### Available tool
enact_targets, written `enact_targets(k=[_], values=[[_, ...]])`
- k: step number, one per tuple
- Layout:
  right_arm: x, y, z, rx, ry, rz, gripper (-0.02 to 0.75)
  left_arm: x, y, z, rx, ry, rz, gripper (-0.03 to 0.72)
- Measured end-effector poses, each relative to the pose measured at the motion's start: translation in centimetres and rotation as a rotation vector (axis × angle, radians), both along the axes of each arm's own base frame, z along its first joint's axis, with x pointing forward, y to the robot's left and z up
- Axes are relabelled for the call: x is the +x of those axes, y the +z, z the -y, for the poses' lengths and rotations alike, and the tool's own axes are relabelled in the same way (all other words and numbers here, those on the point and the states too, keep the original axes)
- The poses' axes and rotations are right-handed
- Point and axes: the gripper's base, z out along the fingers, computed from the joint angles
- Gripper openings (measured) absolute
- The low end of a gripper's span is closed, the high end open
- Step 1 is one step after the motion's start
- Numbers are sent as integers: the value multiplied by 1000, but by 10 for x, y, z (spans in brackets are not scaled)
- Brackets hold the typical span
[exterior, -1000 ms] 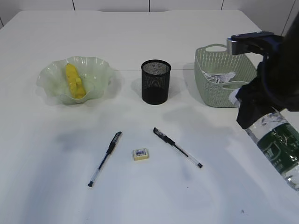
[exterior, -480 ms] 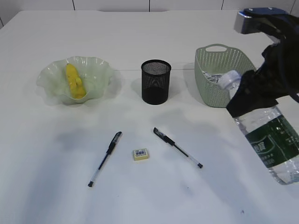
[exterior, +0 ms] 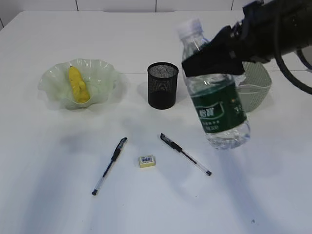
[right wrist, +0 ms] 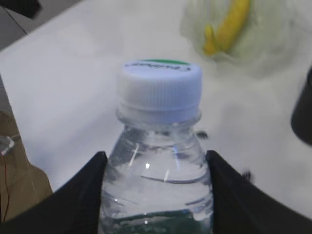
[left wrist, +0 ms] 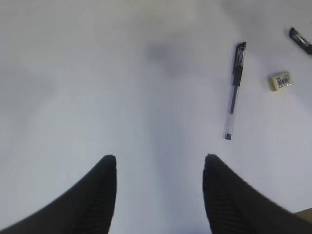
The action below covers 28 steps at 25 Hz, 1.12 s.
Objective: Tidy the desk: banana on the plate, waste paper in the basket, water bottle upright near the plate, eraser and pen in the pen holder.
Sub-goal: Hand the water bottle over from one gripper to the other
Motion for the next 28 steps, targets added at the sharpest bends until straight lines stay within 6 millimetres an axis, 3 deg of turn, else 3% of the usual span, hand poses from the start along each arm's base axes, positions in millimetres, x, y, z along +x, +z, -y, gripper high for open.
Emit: enact_targets(k=[10,19,28], values=[[0,27,-14,236,147,279,419,2,1,0,-1,4,20,403],[-9,37,-20,375,237,266,419,2,1,0,-1,6,29,403],[-10,38,-20,388,247,263,419,16,9,0,-19,42,199,403]])
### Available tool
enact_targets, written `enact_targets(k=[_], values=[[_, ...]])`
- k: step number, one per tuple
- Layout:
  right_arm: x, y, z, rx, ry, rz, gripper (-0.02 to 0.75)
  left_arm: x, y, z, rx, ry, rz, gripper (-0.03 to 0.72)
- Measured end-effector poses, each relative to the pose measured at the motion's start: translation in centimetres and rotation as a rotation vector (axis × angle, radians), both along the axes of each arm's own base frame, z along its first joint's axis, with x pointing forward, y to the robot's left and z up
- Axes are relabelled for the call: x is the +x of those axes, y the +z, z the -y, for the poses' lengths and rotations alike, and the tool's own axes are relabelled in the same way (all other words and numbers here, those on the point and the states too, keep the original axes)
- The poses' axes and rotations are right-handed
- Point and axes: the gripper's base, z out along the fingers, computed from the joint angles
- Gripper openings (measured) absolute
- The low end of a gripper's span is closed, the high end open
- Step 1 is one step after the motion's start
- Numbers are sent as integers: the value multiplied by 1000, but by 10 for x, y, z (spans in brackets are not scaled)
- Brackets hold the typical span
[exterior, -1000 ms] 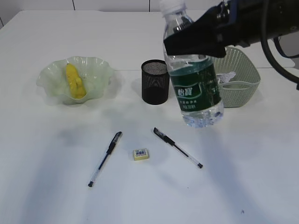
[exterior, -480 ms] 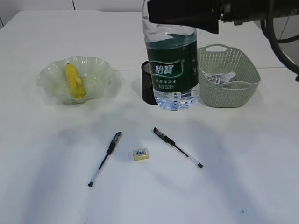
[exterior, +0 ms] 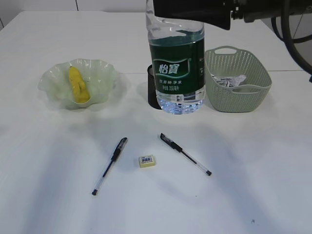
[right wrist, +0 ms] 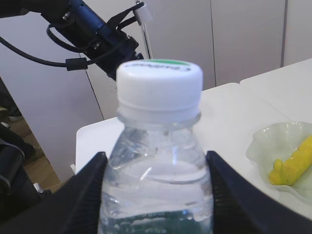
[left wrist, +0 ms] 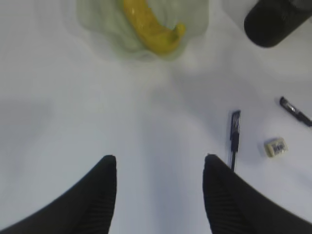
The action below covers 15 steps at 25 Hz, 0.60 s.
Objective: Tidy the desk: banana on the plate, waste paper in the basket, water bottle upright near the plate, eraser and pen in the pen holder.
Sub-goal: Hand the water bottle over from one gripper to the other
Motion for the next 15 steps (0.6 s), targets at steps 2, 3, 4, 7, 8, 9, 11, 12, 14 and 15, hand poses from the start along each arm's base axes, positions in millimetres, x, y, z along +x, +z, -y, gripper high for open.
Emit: enact_targets(k=[2,3,4,7,8,9,11,12,14,15], values=[[0,0,0,0,0,0,419,5,4,0,-4,12,63,403],[0,0,0,0,0,0,419,7,4,-1,-4,16,90,403],[0,0,0,0,0,0,419,9,4,-1,-7,25,121,403],[0,0,0,0,0,0,418,13,-7,4,-7,24,197,403],[0,0,0,0,0,0,418,13,-14,8,-1,9,222,403],[0,0,0,0,0,0,418,13,-20,14,6,-10,254,403],[0,0,0,-1,-4,1,418,10,-40,27,14,-52,294,403],[1,0,0,-1,-6,1,418,7,-49,35,17,-77,324,403],[1,0,0,-2,-14,2,418,1,-62,49,10,-114,386,403],[2,0,0,-3,-19,3,418,-2,-67,56,1,-128,422,403]])
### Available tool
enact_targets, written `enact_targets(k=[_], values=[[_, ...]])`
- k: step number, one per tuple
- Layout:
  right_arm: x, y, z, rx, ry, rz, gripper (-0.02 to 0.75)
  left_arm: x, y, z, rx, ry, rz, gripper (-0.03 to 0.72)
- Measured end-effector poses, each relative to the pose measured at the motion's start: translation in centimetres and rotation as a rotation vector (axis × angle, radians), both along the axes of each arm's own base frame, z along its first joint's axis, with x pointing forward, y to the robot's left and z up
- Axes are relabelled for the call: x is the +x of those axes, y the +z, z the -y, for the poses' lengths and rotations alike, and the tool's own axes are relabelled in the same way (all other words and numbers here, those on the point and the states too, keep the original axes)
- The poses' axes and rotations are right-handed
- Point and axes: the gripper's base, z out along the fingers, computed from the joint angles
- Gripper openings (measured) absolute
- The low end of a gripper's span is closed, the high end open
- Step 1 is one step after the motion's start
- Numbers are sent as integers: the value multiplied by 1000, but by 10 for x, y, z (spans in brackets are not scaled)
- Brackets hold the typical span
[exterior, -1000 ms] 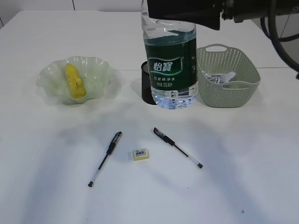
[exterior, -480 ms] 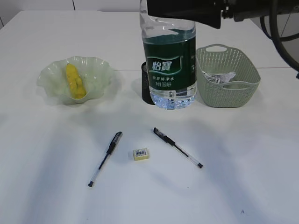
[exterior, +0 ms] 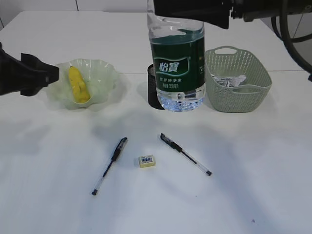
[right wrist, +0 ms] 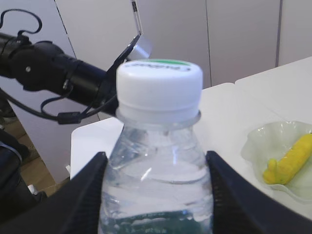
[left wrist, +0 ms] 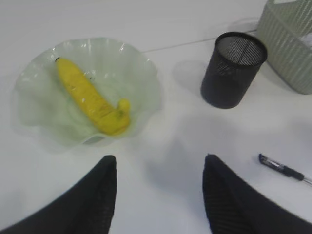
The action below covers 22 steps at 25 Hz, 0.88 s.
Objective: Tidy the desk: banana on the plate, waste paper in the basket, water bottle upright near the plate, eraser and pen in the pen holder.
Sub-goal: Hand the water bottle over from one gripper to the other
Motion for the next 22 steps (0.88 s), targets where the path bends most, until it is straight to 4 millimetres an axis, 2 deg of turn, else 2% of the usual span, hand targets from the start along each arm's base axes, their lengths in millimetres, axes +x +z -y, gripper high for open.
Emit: enact_targets(k=[4,8,11,18,22], values=[[2,0,1,-4,-24,3,418,-13,-11,22,-30,-61,114,403],[4,0,1,-6,-49,6,418,-26,-13,44,-50,-147,157,403],[7,-1,2,-15,-79,27,418,-35,-3,56,-83,-193,223,403],[12,-1,4,-24,-131,50,417,-54,24,59,-162,-237,336,403],[11,0,4,-18,-121,47,417,-71,28,79,-135,-377,394,403]])
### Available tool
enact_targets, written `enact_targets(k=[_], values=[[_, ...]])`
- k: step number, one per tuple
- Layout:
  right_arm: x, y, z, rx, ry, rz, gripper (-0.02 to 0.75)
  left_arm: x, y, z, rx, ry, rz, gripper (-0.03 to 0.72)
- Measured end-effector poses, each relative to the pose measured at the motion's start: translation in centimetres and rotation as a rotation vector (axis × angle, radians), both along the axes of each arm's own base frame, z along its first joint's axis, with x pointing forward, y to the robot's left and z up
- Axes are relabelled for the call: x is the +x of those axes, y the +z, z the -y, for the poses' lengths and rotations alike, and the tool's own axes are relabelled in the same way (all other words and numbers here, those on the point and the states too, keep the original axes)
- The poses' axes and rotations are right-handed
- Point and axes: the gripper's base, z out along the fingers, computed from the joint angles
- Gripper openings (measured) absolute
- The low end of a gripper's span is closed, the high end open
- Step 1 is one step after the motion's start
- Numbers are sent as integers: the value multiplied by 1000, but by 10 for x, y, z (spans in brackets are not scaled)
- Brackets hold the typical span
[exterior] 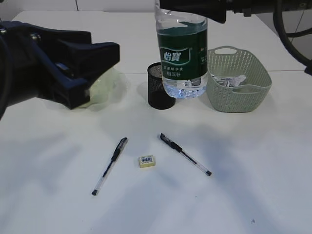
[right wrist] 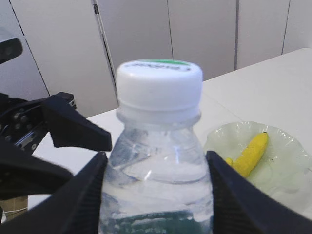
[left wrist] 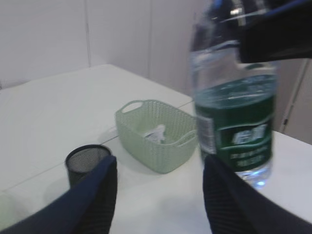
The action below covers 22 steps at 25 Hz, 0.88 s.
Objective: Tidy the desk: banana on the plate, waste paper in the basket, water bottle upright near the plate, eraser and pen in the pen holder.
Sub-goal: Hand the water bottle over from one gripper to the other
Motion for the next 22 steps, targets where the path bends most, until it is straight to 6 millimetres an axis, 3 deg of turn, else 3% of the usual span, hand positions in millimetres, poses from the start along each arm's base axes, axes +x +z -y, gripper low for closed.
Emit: enact_targets(k=[4,10,18,22], values=[[-2,1,-1,12,21,-4,417,-13,3,18,-22,-88,62,430],[-8,5,-4,66,89,-17,417,-6,1,27,-142,-79,68,578],[-15,7,-8,92,167,-25,417,-8,-4,34,-216,-145,-20,605],[-23,7,-21,86,220,-7,417,-13,-4,39,-207,-216,-20,605]])
